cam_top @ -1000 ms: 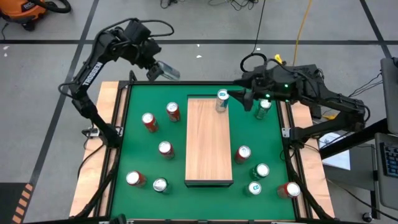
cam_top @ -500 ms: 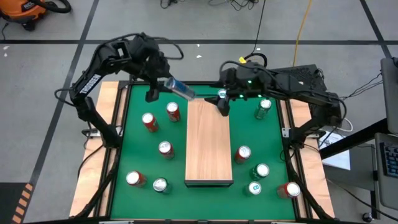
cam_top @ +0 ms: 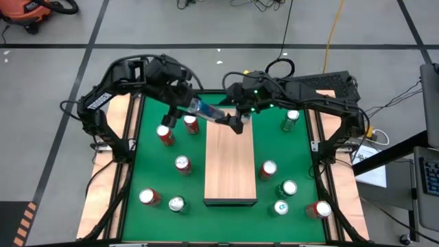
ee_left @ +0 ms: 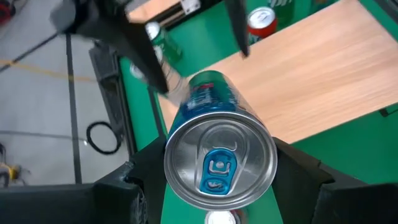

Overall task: Place canned beverage on shelf
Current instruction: Put the blue soda can on the shelf aligned with the other blue soda can

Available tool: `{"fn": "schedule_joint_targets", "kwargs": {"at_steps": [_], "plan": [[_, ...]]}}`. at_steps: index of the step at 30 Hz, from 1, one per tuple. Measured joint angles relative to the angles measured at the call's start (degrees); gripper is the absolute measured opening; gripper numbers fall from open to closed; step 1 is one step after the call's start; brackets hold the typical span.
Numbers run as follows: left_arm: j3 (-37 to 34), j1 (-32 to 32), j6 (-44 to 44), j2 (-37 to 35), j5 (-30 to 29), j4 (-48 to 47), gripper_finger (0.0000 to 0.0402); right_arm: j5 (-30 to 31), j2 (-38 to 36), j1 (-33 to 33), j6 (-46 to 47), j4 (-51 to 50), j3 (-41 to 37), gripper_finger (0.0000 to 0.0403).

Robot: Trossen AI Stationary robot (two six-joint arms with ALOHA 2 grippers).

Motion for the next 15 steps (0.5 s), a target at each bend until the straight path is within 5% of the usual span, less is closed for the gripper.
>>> {"fn": "schedule_joint_targets", "kwargs": {"at_steps": [15], "plan": [[-0.02,-3.39,4.45,0.37,-1.44,4.98,0.0216,-11.74,2.67,-1.79,0.1,-1.57,0.07,0.0342]]}}
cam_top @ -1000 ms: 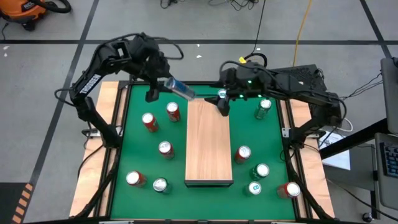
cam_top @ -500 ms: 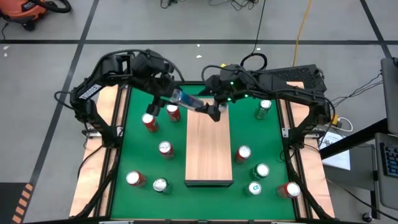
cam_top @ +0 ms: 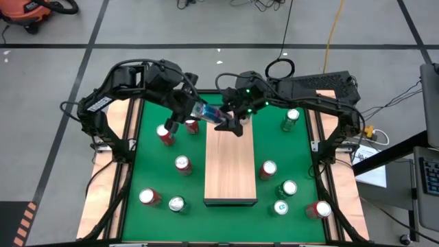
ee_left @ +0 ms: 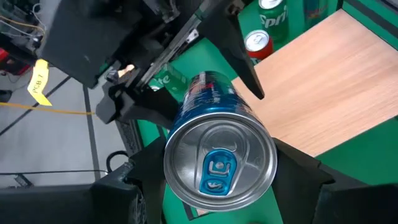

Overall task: Place canned beverage on shelf
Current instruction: Put the blue soda can on the shelf aligned with the other blue soda can

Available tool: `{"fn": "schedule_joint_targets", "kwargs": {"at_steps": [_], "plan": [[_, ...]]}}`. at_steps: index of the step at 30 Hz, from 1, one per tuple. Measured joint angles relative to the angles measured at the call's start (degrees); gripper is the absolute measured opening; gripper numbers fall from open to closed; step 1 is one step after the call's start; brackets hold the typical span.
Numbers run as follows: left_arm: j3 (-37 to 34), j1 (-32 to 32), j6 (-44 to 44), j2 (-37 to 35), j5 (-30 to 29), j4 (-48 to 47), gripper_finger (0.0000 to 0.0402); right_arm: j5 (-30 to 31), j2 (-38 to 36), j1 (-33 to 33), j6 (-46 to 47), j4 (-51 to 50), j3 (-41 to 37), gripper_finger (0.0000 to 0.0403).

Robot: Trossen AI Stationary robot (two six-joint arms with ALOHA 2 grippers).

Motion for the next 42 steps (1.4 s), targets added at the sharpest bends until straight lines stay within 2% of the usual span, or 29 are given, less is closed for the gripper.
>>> {"fn": "schedule_joint_targets", "kwargs": {"at_steps": [11,15,19,26,34,42], "plan": [[-0.02,-0.22,1.43,0.68,-0.83,-0.6,0.0217,-0.15,-0.08,-0.35,-3.77,-1.73,-0.04,0.0252],[-0.02,-0.24,1.08,0.95,-1.43,-0.55,0.022,-0.02,-0.14,-0.35,-3.93,-2.23,-0.07,0.0241],[-0.02,-0.29,-1.87,0.95,-3.52,-0.46,0.0252,0.16,-0.18,-0.39,-3.86,-2.02,-0.07,0.0243],[0.0,-0.2,-14.63,0.79,-4.56,5.45,0.0332,0.3,-0.55,-0.65,-3.03,-1.91,-0.09,0.0239],[0.02,-0.2,-26.81,0.57,-4.39,7.43,0.034,0.63,-2.96,-0.8,-1.7,-1.62,-0.11,0.0238],[1.53,0.78,-44.57,0.31,-6.16,11.88,0.034,7.8,-7.03,-1.77,-2.54,-2.26,-0.11,0.0238]]}}
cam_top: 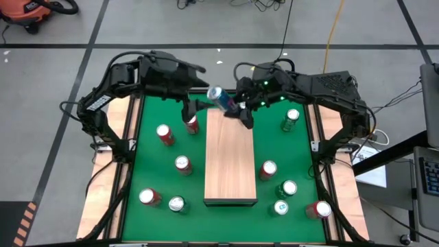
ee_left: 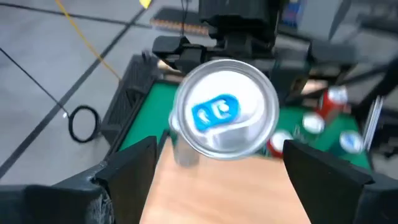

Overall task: Place canned beverage on shelf
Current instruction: Put the blue soda can on the shelf aligned with the other blue soda can

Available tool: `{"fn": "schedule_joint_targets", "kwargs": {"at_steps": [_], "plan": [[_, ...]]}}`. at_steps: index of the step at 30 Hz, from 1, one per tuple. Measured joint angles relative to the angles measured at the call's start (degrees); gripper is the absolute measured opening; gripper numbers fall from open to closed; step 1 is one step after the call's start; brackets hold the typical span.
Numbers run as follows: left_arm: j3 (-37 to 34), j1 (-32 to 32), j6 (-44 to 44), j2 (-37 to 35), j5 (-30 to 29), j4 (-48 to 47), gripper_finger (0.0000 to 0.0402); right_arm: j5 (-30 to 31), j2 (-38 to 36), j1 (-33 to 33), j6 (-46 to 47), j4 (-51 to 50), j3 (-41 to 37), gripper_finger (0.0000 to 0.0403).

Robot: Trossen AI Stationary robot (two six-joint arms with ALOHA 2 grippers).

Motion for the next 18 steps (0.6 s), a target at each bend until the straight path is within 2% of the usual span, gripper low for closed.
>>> {"fn": "schedule_joint_targets", "kwargs": {"at_steps": [6,11,18], "plan": [[-0.02,0.36,-5.87,0.65,-0.36,7.94,0.034,7.62,-0.93,-0.05,-0.66,1.53,0.02,0.0238],[-0.02,1.22,-6.82,1.66,-1.13,10.92,0.0341,7.94,-0.85,-0.05,-0.68,3.16,0.02,0.0238],[-0.05,3.88,-3.24,2.43,2.03,11.89,0.0341,7.77,-0.84,-0.05,-1.3,5.29,0.02,0.0238]]}}
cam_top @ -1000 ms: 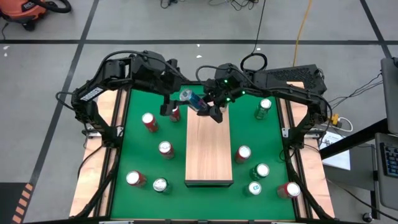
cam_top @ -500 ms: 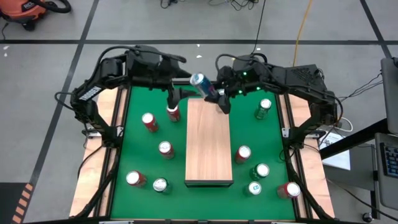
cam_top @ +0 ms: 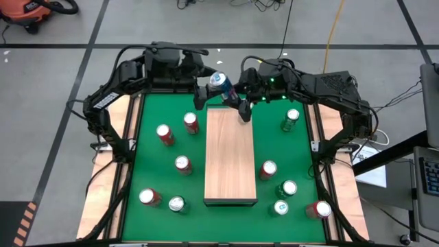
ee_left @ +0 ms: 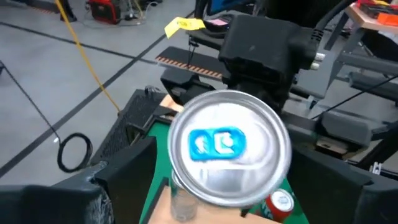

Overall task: Place canned beverage on shelf
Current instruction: Put the blue soda can on the shelf aligned with the other blue soda can

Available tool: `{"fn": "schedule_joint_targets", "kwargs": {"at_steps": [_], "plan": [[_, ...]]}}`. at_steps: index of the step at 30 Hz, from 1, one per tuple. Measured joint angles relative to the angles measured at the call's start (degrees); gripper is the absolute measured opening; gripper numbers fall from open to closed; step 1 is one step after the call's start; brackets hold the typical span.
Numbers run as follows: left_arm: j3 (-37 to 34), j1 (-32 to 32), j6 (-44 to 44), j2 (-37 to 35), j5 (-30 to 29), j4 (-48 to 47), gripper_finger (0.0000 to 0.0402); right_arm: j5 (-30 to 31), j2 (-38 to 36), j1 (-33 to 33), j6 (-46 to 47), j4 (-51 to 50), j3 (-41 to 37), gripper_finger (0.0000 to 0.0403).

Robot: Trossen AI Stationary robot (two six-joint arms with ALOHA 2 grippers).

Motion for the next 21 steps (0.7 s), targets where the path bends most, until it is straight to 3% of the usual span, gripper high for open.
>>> {"fn": "schedule_joint_targets", "kwargs": {"at_steps": [7,16,21], "plan": [[0.02,2.13,0.95,0.97,5.56,2.41,0.0336,0.07,0.0,0.0,-0.38,-0.02,0.0,0.0238],[-0.01,2.09,0.8,1.77,5.91,2.42,0.0269,1.66,0.0,0.0,0.61,-0.06,0.0,0.0238],[-0.01,2.09,0.78,1.59,5.86,2.29,0.0264,1.68,0.0,0.0,0.66,-0.03,0.0,0.0238]]}}
